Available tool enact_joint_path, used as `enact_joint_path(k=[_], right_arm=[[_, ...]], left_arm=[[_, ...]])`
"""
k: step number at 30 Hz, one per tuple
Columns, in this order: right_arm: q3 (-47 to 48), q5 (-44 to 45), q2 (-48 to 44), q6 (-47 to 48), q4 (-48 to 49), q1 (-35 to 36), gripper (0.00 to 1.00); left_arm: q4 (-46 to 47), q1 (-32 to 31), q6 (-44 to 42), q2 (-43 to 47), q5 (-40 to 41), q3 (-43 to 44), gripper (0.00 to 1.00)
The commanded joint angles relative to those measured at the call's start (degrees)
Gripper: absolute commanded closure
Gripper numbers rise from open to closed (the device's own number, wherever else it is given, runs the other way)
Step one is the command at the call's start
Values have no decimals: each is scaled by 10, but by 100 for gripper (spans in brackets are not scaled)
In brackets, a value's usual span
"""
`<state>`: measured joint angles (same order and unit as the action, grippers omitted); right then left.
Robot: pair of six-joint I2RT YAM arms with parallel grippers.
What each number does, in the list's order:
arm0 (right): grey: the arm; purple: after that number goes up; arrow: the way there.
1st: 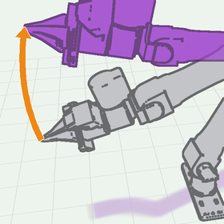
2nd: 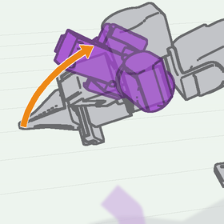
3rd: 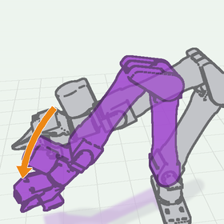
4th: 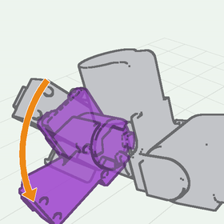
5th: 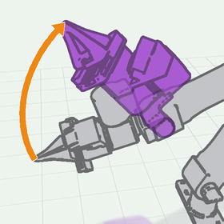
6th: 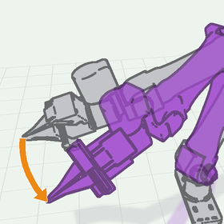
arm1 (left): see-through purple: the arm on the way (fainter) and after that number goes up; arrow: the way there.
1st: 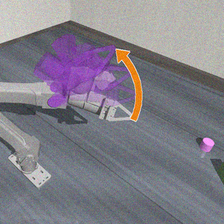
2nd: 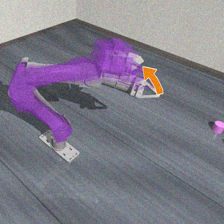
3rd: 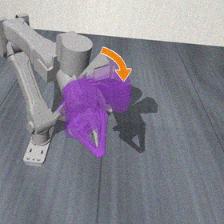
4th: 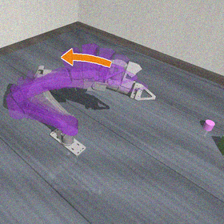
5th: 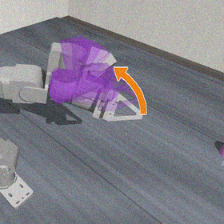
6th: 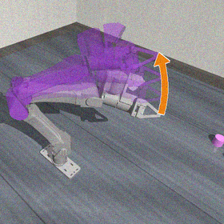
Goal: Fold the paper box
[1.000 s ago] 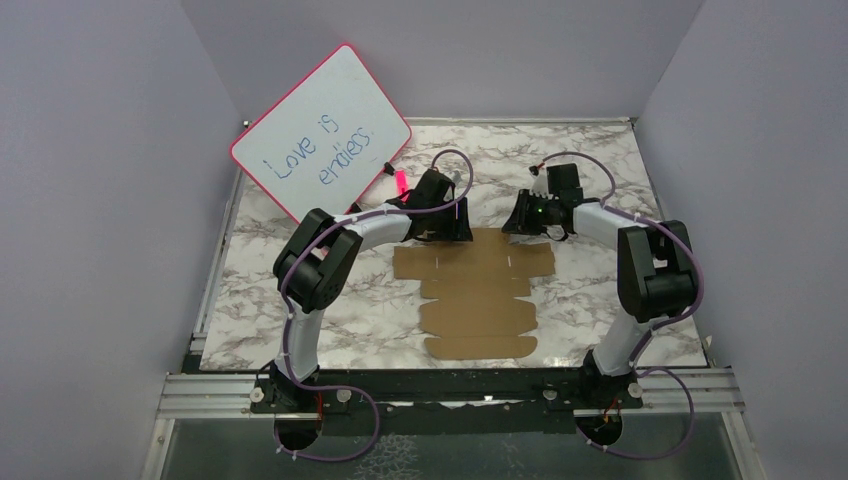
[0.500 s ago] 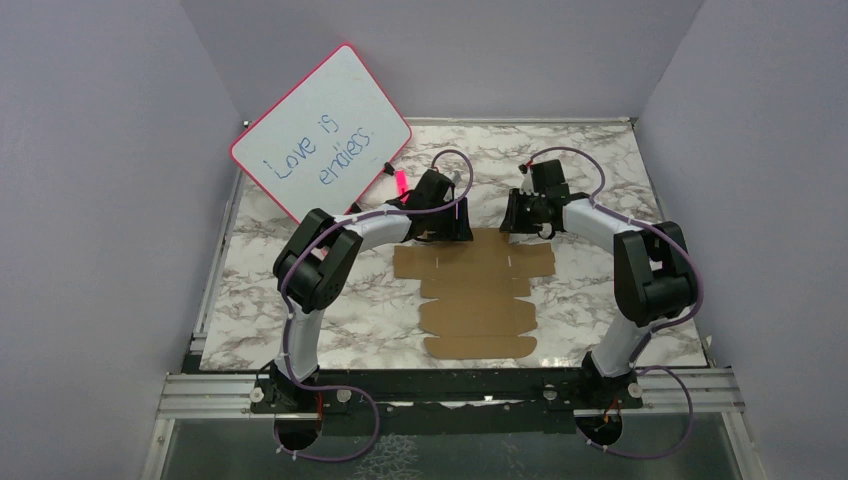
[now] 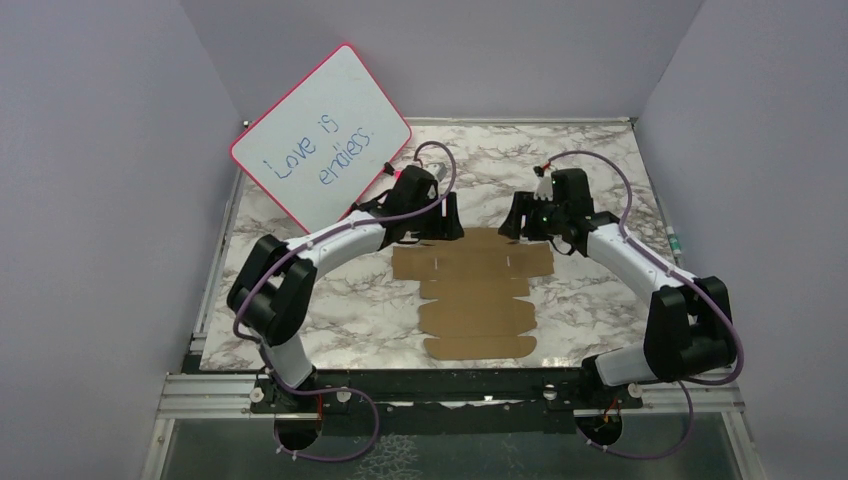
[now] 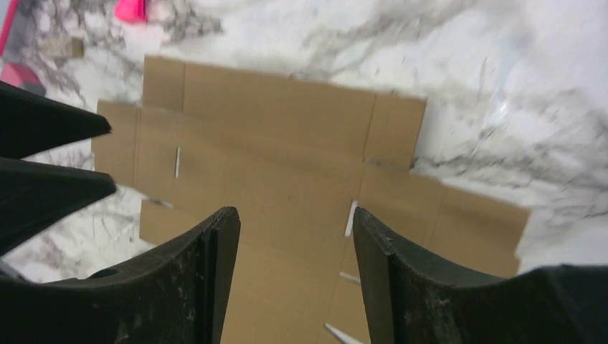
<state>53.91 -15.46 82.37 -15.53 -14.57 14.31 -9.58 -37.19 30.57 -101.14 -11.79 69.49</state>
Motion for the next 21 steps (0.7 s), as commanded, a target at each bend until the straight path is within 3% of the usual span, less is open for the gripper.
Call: enact_joint_path(k=[1,11,21], right_arm=[[-66,-83,-41,-29,36,8,35],[-209,-137,-87,-111,149,29,34],[-255,-136,-35,-156,246,88,34]], left_arm=[[-13,1,17,76,6,-83,31],[24,2,99,213,8,-264,28],[108,2,155,212,-20,-341,29]])
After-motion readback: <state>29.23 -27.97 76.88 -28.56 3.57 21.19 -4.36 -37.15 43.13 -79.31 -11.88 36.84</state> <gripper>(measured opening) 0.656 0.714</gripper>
